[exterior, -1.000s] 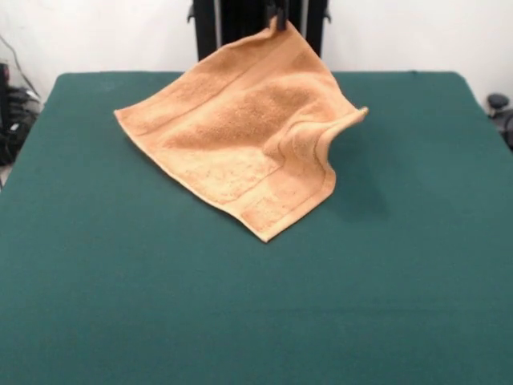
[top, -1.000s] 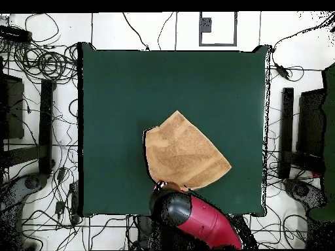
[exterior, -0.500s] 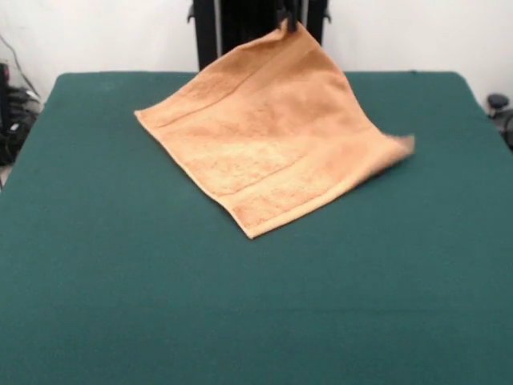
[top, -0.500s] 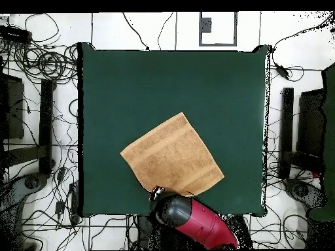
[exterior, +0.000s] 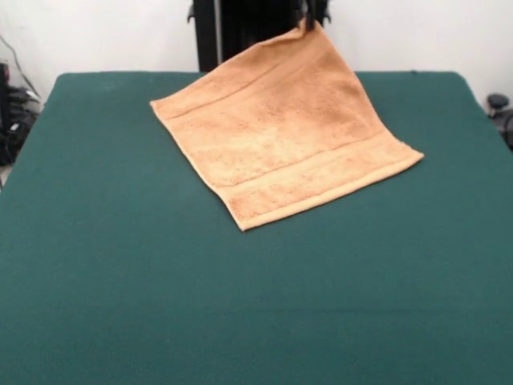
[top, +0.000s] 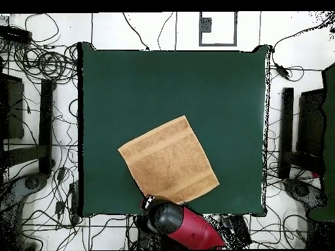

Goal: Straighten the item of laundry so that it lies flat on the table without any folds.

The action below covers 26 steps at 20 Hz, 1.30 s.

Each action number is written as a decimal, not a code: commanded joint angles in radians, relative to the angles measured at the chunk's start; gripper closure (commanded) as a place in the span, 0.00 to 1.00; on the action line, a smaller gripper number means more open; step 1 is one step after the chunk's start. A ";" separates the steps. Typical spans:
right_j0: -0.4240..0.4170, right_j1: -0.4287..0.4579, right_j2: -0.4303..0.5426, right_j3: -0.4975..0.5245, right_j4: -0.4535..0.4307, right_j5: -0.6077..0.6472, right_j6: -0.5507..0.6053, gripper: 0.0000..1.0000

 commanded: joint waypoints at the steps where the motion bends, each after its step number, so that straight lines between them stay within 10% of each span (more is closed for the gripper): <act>1: 0.011 0.053 0.132 0.038 0.070 -0.007 0.217 1.00; 2: 0.003 0.051 0.142 0.046 0.074 -0.020 0.218 1.00; 3: -0.001 0.050 0.145 0.043 0.073 -0.025 0.219 0.00; 26: -0.039 0.099 0.183 0.035 0.053 -0.115 0.222 0.00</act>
